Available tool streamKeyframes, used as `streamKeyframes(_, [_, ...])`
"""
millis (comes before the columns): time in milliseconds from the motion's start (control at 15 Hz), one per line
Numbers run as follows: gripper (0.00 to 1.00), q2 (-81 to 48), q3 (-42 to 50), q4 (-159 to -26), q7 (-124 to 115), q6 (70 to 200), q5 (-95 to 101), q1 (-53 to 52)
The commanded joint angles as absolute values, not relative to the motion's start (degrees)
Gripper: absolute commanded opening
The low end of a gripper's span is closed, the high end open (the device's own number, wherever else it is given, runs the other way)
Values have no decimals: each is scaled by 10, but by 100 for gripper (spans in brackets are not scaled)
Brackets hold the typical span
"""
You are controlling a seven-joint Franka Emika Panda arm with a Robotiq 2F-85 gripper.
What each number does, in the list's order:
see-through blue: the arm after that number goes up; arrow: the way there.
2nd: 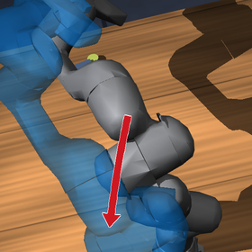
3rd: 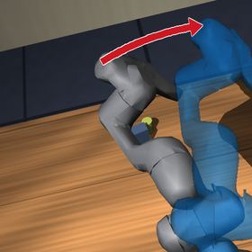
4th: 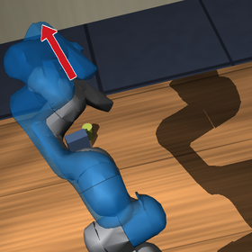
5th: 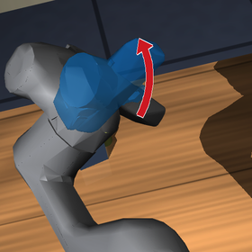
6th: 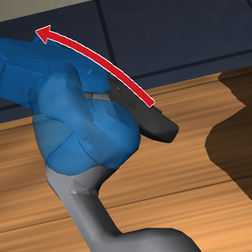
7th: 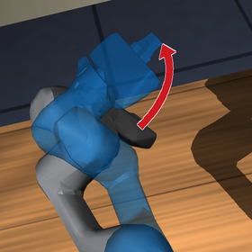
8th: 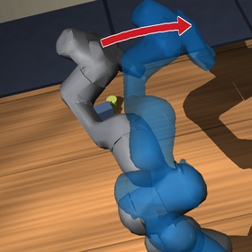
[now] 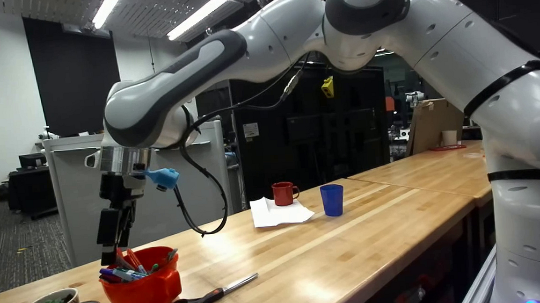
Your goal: Remove one marker from the red cup
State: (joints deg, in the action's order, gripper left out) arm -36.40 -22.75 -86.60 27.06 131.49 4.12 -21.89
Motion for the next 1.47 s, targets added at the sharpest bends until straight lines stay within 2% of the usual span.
streamKeyframes(0, [100, -392, -237, -828, 296, 1306, 24, -216])
streamKeyframes(67, [100, -396, -237, -823, 299, 1305, 22, -217])
streamKeyframes(133, [76, -400, -237, -819, 302, 1306, 21, -217])
streamKeyframes(333, [61, -404, -237, -813, 305, 1307, 17, -214])
streamKeyframes(533, [33, -402, -235, -815, 305, 1311, 18, -212])
streamKeyframes(800, [3, -395, -231, -820, 302, 1316, 21, -208])
streamKeyframes(867, [0, -394, -231, -820, 302, 1317, 21, -207])
streamKeyframes(1400, [2, -371, -227, -831, 297, 1334, 36, -203])
